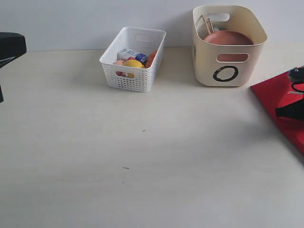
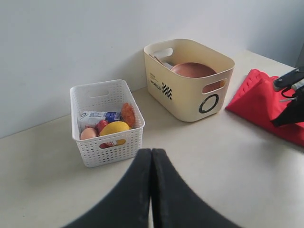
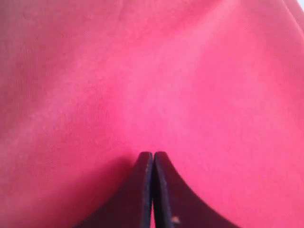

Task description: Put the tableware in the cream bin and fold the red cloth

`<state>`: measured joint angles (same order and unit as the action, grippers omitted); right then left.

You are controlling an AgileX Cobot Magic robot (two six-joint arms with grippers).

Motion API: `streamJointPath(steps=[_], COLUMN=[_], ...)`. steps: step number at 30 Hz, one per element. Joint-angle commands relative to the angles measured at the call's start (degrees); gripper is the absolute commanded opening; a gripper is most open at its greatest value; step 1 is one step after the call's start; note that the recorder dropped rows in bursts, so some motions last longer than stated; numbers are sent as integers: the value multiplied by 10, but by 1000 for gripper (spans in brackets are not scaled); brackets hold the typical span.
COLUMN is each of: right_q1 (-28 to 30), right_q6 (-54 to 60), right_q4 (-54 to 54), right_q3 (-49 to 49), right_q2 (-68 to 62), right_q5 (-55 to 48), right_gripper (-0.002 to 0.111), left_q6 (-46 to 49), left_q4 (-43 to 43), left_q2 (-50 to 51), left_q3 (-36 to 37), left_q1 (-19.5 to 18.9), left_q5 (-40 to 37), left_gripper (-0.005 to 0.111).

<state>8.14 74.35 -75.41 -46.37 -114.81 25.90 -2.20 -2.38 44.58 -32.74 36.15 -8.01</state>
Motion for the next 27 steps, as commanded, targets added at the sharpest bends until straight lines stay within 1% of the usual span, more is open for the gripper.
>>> streamJointPath(steps=[1,6,11,16,18,20,22,25,27], right_q1=[0,0,3,5,5,6,9,19,26], right_q6=[25,31,53,72,67,65,78,158,222], right_q4=[-7,-7,-7,-7,-9,-27,-68,-130,-192], right_q3=[-60,-132,-177,-228,-235,-235,-231,-213,-201], right_q2=[-38,-87,-124,-142,-132,-112,-80,-31,-1], right_q5=[-106,-108,-97,-163,-168,-147,-106,-78,-67], right_gripper=[0,0,0,0,0,0,0,0,0], left_q6=[-3,-3,-6,-8,-8,-8,-8,-8,-8], left_q4=[0,0,0,0,0,0,0,0,0], left_q2=[-2,-2,-2,-2,-2,-2,-2,-2,-2], left_q3=[3,3,3,3,3,3,3,3,3], left_q1=[-2,-2,-2,-2,-2,-2,-2,-2,-2], left_q5=[-4,-6,-5,-5,-5,-5,-5,-5,-5], left_gripper=[0,0,0,0,0,0,0,0,0])
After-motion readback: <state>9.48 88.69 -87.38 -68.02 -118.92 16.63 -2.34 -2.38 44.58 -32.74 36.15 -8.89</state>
